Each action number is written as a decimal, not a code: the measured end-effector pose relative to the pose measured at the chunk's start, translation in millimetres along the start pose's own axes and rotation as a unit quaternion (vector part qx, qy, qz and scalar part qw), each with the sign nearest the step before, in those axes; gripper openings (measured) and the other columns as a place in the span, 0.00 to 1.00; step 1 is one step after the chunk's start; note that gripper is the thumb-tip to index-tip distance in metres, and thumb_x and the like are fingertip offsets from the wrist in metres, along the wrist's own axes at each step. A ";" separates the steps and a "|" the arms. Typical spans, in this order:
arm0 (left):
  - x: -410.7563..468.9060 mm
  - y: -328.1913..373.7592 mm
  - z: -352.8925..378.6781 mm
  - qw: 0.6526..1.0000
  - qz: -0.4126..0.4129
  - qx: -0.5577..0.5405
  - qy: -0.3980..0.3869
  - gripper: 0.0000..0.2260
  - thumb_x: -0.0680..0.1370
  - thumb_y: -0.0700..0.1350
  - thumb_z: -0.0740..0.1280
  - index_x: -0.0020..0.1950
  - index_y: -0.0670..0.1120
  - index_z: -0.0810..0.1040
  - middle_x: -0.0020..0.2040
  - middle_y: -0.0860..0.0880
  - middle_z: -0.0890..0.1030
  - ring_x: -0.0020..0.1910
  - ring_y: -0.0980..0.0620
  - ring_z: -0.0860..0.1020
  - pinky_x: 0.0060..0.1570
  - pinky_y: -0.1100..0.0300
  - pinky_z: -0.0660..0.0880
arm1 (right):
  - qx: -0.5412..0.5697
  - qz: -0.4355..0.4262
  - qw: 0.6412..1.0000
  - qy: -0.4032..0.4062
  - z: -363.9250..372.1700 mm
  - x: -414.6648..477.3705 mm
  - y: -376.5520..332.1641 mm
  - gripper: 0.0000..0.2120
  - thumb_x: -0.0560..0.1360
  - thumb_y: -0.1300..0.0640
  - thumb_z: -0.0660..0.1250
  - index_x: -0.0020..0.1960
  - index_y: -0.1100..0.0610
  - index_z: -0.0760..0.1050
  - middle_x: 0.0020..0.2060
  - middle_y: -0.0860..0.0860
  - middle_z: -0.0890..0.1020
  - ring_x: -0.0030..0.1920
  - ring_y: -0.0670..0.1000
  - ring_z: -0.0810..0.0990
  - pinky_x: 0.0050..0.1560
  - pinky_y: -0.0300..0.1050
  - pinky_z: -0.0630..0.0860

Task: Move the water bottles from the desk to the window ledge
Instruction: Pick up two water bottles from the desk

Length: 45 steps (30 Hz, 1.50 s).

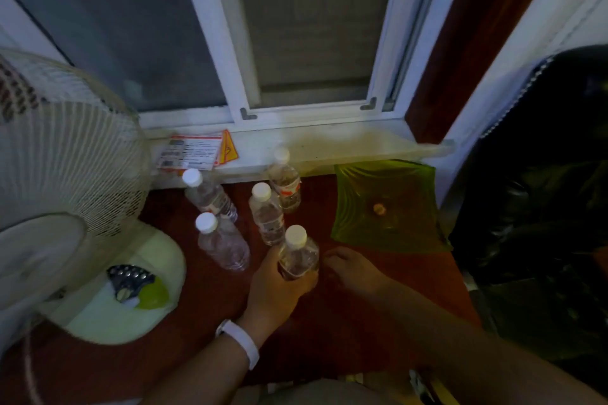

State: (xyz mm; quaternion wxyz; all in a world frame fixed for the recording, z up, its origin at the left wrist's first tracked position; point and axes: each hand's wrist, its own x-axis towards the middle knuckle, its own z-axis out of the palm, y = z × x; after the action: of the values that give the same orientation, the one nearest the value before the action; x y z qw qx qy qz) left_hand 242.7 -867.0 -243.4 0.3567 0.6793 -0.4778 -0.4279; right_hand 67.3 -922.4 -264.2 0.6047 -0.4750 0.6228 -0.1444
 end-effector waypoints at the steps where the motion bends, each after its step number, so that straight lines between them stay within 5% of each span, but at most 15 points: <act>1: -3.6 -1.6 -4.7 1.000 -0.006 -0.005 0.013 0.24 0.66 0.46 0.80 0.57 0.60 0.74 0.50 0.61 0.82 0.49 0.68 0.79 0.45 0.74 0.72 | -0.012 -0.015 1.000 -0.003 2.9 3.2 -5.2 0.07 0.75 0.50 0.65 0.50 0.49 0.80 0.40 0.51 0.81 0.41 0.50 0.79 0.41 0.46 0.74; 6: -25.4 -9.9 -29.9 0.995 -0.022 -0.048 0.080 0.22 0.68 0.39 0.79 0.54 0.58 0.77 0.44 0.67 0.84 0.45 0.69 0.81 0.41 0.75 0.73 | -0.087 -0.102 0.991 -0.009 28.7 19.1 -34.9 0.09 0.77 0.52 0.68 0.56 0.52 0.76 0.44 0.44 0.79 0.45 0.44 0.77 0.40 0.27 0.68; 12: -49.8 -28.5 -55.0 0.982 -0.054 -0.083 0.163 0.22 0.66 0.42 0.80 0.56 0.55 0.79 0.51 0.60 0.85 0.50 0.62 0.82 0.47 0.72 0.74 | -0.023 -0.173 0.984 0.026 63.1 31.2 -71.3 0.13 0.70 0.58 0.77 0.48 0.50 0.74 0.44 0.50 0.82 0.40 0.42 0.79 0.39 0.29 0.74; 15: -56.4 -38.1 -66.5 0.976 -0.068 -0.084 0.188 0.24 0.66 0.39 0.80 0.57 0.57 0.78 0.50 0.63 0.84 0.49 0.65 0.81 0.48 0.73 0.73 | -0.017 -0.229 0.973 0.040 72.8 56.7 -76.1 0.27 0.65 0.59 0.79 0.61 0.52 0.73 0.53 0.53 0.83 0.51 0.50 0.84 0.52 0.46 0.81; 21: -61.4 -51.0 -82.9 0.972 -0.086 -0.078 0.205 0.28 0.65 0.35 0.79 0.59 0.55 0.78 0.49 0.61 0.84 0.49 0.66 0.81 0.45 0.76 0.72 | -0.032 -0.214 0.975 0.058 88.3 133.4 -41.0 0.50 0.52 0.33 0.80 0.68 0.43 0.64 0.59 0.53 0.79 0.58 0.58 0.81 0.52 0.64 0.80; 25: -59.1 -57.7 -87.9 0.973 -0.092 -0.074 0.200 0.29 0.63 0.43 0.81 0.62 0.52 0.78 0.53 0.56 0.85 0.53 0.61 0.82 0.52 0.68 0.75 | -0.051 -0.222 0.969 0.096 92.2 90.9 -67.8 0.44 0.60 0.42 0.77 0.72 0.47 0.63 0.63 0.50 0.78 0.63 0.52 0.78 0.62 0.55 0.76; 30: -52.0 -51.8 -92.3 0.980 -0.079 -0.079 0.165 0.26 0.66 0.40 0.81 0.61 0.51 0.79 0.53 0.54 0.85 0.52 0.60 0.82 0.47 0.71 0.74 | -0.053 -0.215 0.969 0.109 92.0 84.3 -75.4 0.37 0.65 0.49 0.79 0.70 0.49 0.67 0.60 0.49 0.80 0.60 0.50 0.79 0.57 0.46 0.75; 34: -44.7 -47.3 -85.9 0.982 -0.059 -0.095 0.152 0.24 0.65 0.36 0.81 0.59 0.48 0.79 0.49 0.56 0.86 0.48 0.60 0.83 0.42 0.72 0.75 | -0.041 -0.229 0.966 0.116 83.8 72.5 -81.2 0.35 0.64 0.47 0.79 0.67 0.47 0.69 0.58 0.47 0.81 0.58 0.50 0.81 0.59 0.53 0.78; 37: -38.4 -46.4 -78.2 0.988 -0.053 -0.078 0.126 0.25 0.64 0.44 0.82 0.58 0.53 0.79 0.50 0.55 0.85 0.50 0.59 0.83 0.45 0.71 0.75 | -0.021 -0.223 0.967 0.124 72.0 56.4 -87.5 0.34 0.65 0.50 0.80 0.66 0.49 0.69 0.55 0.46 0.81 0.55 0.50 0.81 0.56 0.51 0.78; 40: -29.2 -40.4 -72.3 0.992 -0.043 -0.085 0.083 0.30 0.62 0.55 0.80 0.62 0.56 0.77 0.54 0.56 0.84 0.54 0.56 0.82 0.53 0.56 0.78 | 0.014 -0.218 0.966 0.140 55.8 34.8 -88.4 0.31 0.67 0.54 0.79 0.64 0.46 0.68 0.49 0.39 0.80 0.47 0.39 0.81 0.45 0.36 0.77; 42: -23.8 -33.6 -68.2 0.994 -0.032 -0.086 0.062 0.29 0.63 0.52 0.81 0.60 0.59 0.74 0.53 0.58 0.83 0.52 0.60 0.82 0.49 0.60 0.78 | 0.025 -0.222 0.964 0.147 45.3 18.8 -86.0 0.28 0.68 0.58 0.79 0.64 0.48 0.71 0.47 0.39 0.81 0.43 0.34 0.81 0.40 0.32 0.78; 45: -10.7 -18.8 -60.2 0.996 0.017 -0.086 0.001 0.25 0.66 0.45 0.81 0.57 0.59 0.73 0.52 0.58 0.82 0.51 0.63 0.81 0.43 0.71 0.76 | 0.043 -0.213 0.953 0.214 26.2 -9.4 -75.7 0.25 0.66 0.58 0.80 0.55 0.39 0.75 0.46 0.40 0.83 0.47 0.37 0.82 0.51 0.44 0.81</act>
State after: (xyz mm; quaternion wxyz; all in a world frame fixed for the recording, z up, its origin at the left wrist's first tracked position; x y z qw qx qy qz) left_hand 302.8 -846.8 -234.7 0.4214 0.6386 -0.4502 -0.4603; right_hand 120.5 -943.3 -207.3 0.4327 -0.5280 0.6152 -0.3943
